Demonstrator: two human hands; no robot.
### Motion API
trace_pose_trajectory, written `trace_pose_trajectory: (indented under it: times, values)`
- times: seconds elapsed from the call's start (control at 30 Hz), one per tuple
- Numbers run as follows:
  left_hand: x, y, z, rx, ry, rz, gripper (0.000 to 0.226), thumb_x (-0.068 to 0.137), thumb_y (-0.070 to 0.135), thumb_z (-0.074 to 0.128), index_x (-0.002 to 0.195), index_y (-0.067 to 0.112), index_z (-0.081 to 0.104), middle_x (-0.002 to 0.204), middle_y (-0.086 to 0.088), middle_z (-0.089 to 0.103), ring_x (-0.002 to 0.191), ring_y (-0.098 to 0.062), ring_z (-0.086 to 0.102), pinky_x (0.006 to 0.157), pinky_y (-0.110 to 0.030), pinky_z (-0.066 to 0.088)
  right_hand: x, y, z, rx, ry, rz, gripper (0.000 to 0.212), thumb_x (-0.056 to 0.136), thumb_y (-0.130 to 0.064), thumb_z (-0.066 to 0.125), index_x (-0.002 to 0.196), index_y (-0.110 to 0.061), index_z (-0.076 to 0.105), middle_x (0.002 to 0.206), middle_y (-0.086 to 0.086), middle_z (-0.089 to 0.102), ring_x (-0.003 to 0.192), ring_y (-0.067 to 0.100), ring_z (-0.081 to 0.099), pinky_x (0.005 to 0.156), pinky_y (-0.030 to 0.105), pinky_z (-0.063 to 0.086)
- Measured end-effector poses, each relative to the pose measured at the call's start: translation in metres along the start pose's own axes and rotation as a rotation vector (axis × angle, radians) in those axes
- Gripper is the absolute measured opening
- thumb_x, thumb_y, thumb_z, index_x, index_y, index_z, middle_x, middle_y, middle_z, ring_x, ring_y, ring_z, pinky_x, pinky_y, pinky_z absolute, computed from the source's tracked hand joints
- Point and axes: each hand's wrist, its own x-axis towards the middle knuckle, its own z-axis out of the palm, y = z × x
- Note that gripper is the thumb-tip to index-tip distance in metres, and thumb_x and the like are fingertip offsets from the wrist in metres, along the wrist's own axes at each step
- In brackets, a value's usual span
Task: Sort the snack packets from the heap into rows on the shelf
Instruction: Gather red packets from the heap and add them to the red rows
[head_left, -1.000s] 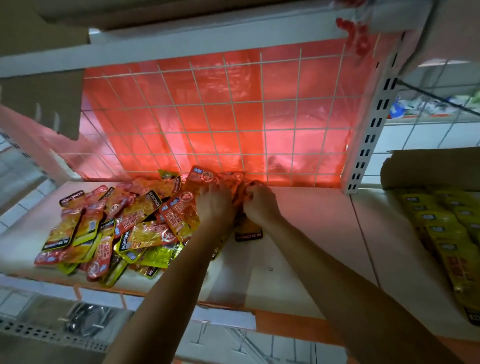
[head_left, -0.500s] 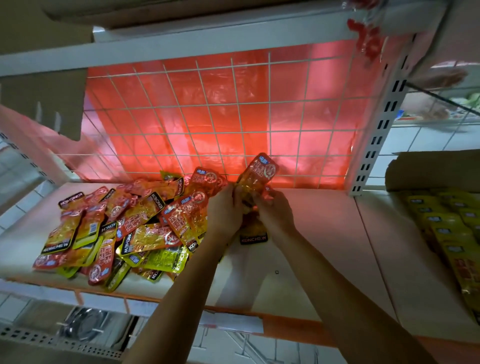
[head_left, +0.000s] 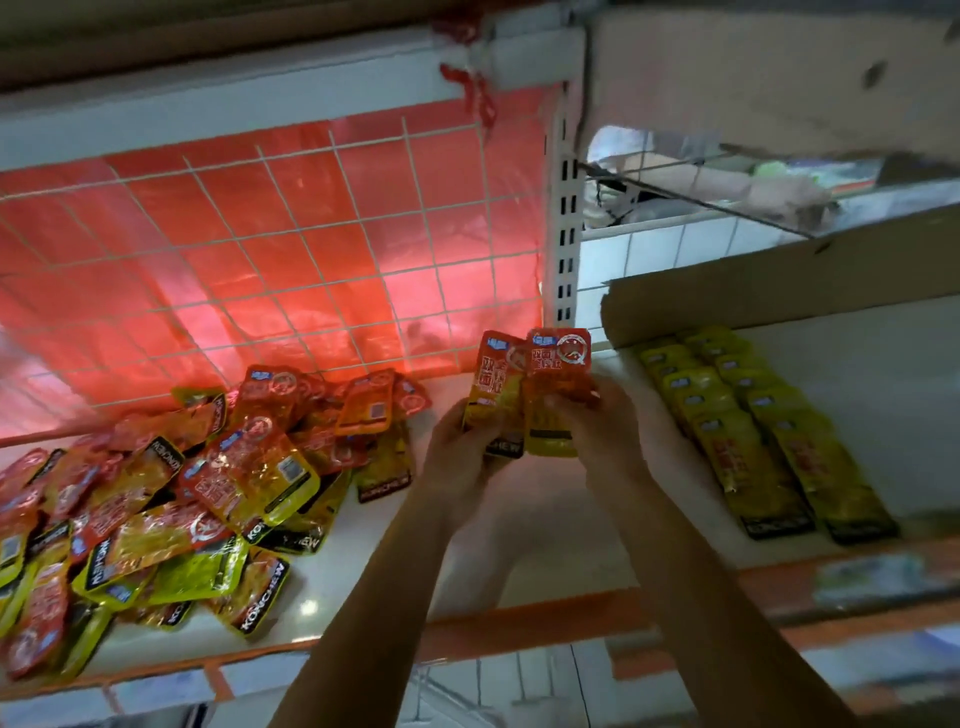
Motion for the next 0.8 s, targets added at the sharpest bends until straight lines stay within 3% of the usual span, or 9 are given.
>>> trace_pose_trajectory:
  times: [0.07, 0.17, 0.23, 0.33, 0.4, 0.53, 0.67, 0.73, 0.8]
  values:
    - [-0.001, -0.010, 0.024, 0.004, -0.057, -0.015, 0.027, 0.084, 0.002, 0.060, 0.110, 0.005, 0.061, 0.092, -0.010, 0.071, 0.080, -0.022, 0.068, 0.067, -0.033, 0.057, 0.000, 0.002, -0.032, 0.048, -0.032, -0.010, 0.035, 0.078, -0.001, 0.069, 0.111, -0.011, 0.065, 0.103, 0.010, 0.070, 0.092, 0.021, 0.069, 0.078, 0.039, 0.057]
    - [-0.006, -0.028, 0.066, 0.060, -0.136, -0.025, 0.026, 0.085, 0.002, 0.060, 0.109, 0.010, 0.064, 0.093, -0.008, 0.072, 0.081, -0.020, 0.069, 0.068, -0.032, 0.056, -0.003, 0.004, -0.080, -0.025, -0.035, -0.044, 0.027, 0.078, 0.000, 0.067, 0.089, -0.025, 0.066, 0.084, -0.008, 0.070, 0.080, 0.008, 0.068, 0.065, 0.021, 0.054]
    - [-0.010, -0.041, 0.098, 0.088, -0.156, -0.061, 0.025, 0.086, 0.002, 0.060, 0.108, 0.013, 0.065, 0.094, -0.008, 0.072, 0.082, -0.020, 0.069, 0.069, -0.032, 0.056, -0.002, 0.006, -0.111, -0.089, 0.010, -0.043, 0.025, 0.082, -0.006, 0.063, 0.096, -0.026, 0.063, 0.087, -0.008, 0.067, 0.085, 0.010, 0.066, 0.073, 0.025, 0.053]
    - [-0.020, -0.063, 0.151, 0.091, -0.214, -0.115, 0.020, 0.093, 0.004, 0.053, 0.106, 0.013, 0.064, 0.091, -0.006, 0.072, 0.079, -0.020, 0.068, 0.070, -0.033, 0.056, -0.001, 0.005, -0.162, -0.157, 0.025, -0.055, 0.017, 0.092, -0.031, 0.057, 0.108, -0.028, 0.060, 0.088, -0.013, 0.063, 0.073, -0.004, 0.059, 0.064, 0.014, 0.046]
    - [-0.027, -0.079, 0.191, 0.050, -0.251, -0.148, 0.017, 0.094, 0.008, 0.052, 0.107, 0.011, 0.063, 0.091, -0.007, 0.072, 0.080, -0.020, 0.069, 0.071, -0.034, 0.055, -0.002, 0.004, -0.199, -0.175, -0.027, -0.046, 0.024, 0.091, -0.045, 0.056, 0.107, -0.027, 0.061, 0.093, -0.010, 0.067, 0.080, 0.001, 0.063, 0.070, 0.019, 0.050]
    - [-0.036, -0.113, 0.272, 0.038, -0.229, -0.235, 0.019, 0.096, 0.017, 0.053, 0.112, 0.013, 0.063, 0.092, -0.009, 0.073, 0.081, -0.024, 0.070, 0.071, -0.037, 0.057, -0.001, 0.001, -0.278, -0.079, 0.001, 0.007, 0.028, 0.098, -0.032, 0.050, 0.105, -0.010, 0.066, 0.099, 0.016, 0.070, 0.091, 0.028, 0.068, 0.084, 0.040, 0.053]
    - [-0.032, -0.148, 0.336, 0.145, -0.123, -0.247, 0.010, 0.093, 0.015, 0.057, 0.093, 0.018, 0.067, 0.085, -0.007, 0.072, 0.075, -0.023, 0.069, 0.072, -0.035, 0.055, 0.003, 0.004, -0.365, -0.042, 0.058, 0.048, 0.031, 0.099, -0.031, 0.046, 0.086, -0.014, 0.069, 0.077, 0.008, 0.073, 0.069, 0.020, 0.070, 0.058, 0.024, 0.052]
    - [-0.030, -0.162, 0.360, 0.144, -0.100, -0.265, 0.008, 0.091, 0.016, 0.061, 0.096, 0.017, 0.068, 0.085, -0.007, 0.074, 0.073, -0.020, 0.071, 0.065, -0.032, 0.056, 0.006, 0.007, -0.401, -0.062, 0.066, 0.036, 0.032, 0.097, -0.023, 0.049, 0.095, 0.005, 0.063, 0.076, 0.022, 0.065, 0.066, 0.035, 0.062, 0.064, 0.030, 0.044]
    - [-0.028, -0.172, 0.380, 0.165, -0.103, -0.273, 0.006, 0.090, 0.017, 0.063, 0.092, 0.019, 0.069, 0.083, -0.004, 0.075, 0.070, -0.017, 0.072, 0.058, -0.027, 0.054, 0.008, 0.008, -0.430, -0.066, 0.126, 0.020, 0.029, 0.092, -0.012, 0.052, 0.094, 0.017, 0.053, 0.071, 0.018, 0.051, 0.065, 0.027, 0.048, 0.066, 0.034, 0.035]
